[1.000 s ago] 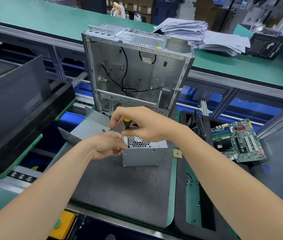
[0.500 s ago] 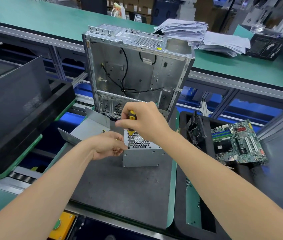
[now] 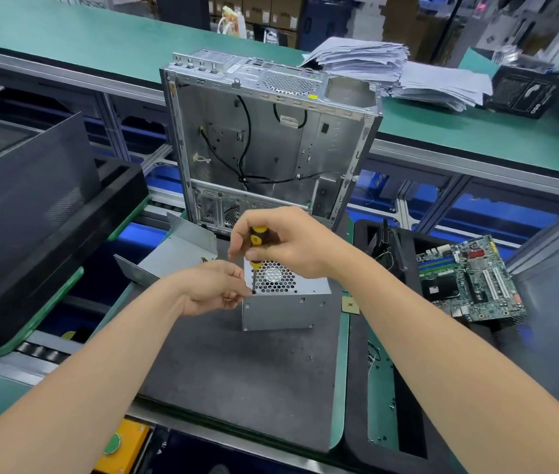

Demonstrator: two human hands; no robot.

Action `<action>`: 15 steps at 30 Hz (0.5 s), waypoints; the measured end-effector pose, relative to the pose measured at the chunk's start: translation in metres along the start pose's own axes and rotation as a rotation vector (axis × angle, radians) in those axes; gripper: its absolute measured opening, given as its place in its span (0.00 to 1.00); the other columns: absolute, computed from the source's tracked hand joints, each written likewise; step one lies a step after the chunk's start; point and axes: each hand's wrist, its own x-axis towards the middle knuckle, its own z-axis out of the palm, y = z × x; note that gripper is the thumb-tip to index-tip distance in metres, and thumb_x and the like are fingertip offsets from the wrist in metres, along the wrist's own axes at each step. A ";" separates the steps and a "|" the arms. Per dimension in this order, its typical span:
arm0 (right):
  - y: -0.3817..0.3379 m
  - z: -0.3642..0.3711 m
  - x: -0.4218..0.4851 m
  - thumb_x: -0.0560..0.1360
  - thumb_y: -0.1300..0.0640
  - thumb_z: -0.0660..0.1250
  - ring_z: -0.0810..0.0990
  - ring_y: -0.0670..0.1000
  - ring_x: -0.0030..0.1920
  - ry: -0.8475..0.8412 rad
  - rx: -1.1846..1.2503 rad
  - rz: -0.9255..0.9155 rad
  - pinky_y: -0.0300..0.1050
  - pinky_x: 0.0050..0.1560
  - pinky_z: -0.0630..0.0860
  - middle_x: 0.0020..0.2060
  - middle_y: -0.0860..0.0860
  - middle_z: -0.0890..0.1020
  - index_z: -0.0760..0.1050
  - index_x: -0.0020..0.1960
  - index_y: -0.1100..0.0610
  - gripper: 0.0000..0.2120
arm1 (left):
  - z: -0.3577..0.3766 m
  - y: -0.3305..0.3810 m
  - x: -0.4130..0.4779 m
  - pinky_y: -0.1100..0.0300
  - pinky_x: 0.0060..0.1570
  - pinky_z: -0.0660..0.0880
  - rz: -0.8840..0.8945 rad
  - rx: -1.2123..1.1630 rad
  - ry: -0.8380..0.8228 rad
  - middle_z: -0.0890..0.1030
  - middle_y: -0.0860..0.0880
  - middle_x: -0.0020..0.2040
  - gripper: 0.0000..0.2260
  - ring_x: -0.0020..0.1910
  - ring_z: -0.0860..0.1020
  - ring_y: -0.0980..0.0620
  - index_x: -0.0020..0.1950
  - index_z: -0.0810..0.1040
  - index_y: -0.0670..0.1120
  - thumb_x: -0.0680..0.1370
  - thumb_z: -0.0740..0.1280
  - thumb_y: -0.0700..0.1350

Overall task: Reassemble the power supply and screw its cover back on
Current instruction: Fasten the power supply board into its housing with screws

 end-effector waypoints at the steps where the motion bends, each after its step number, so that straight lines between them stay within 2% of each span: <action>1: 0.000 0.003 0.000 0.78 0.68 0.71 0.84 0.53 0.48 0.034 -0.044 0.003 0.51 0.54 0.81 0.46 0.47 0.86 0.80 0.53 0.54 0.10 | 0.000 0.000 0.000 0.58 0.40 0.70 0.000 -0.004 -0.001 0.70 0.48 0.25 0.16 0.34 0.70 0.49 0.36 0.69 0.44 0.78 0.69 0.29; 5: -0.001 0.015 0.003 0.75 0.61 0.77 0.81 0.42 0.41 0.198 -0.112 0.058 0.38 0.45 0.77 0.39 0.43 0.84 0.80 0.51 0.52 0.08 | 0.000 0.000 -0.001 0.59 0.39 0.71 0.006 0.006 -0.005 0.70 0.48 0.27 0.16 0.33 0.71 0.50 0.36 0.69 0.44 0.78 0.68 0.29; 10: -0.006 0.032 0.007 0.74 0.55 0.78 0.77 0.39 0.36 0.384 -0.154 0.141 0.44 0.42 0.76 0.36 0.43 0.80 0.80 0.50 0.52 0.08 | 0.000 0.000 -0.001 0.59 0.38 0.71 0.009 0.007 0.002 0.70 0.47 0.27 0.17 0.32 0.70 0.50 0.34 0.69 0.44 0.78 0.67 0.29; 12: -0.006 0.030 0.006 0.76 0.56 0.77 0.77 0.42 0.38 0.335 -0.150 0.093 0.41 0.42 0.74 0.38 0.44 0.81 0.80 0.52 0.52 0.07 | 0.000 0.000 -0.002 0.58 0.38 0.71 0.010 0.003 0.001 0.69 0.47 0.27 0.17 0.32 0.70 0.50 0.34 0.69 0.44 0.78 0.68 0.29; 15: -0.005 0.017 -0.001 0.79 0.67 0.69 0.81 0.46 0.52 0.069 -0.025 0.000 0.44 0.54 0.78 0.52 0.49 0.83 0.78 0.61 0.55 0.13 | 0.000 -0.001 -0.003 0.58 0.39 0.71 0.022 0.009 -0.002 0.69 0.46 0.30 0.16 0.32 0.70 0.49 0.36 0.69 0.43 0.78 0.68 0.29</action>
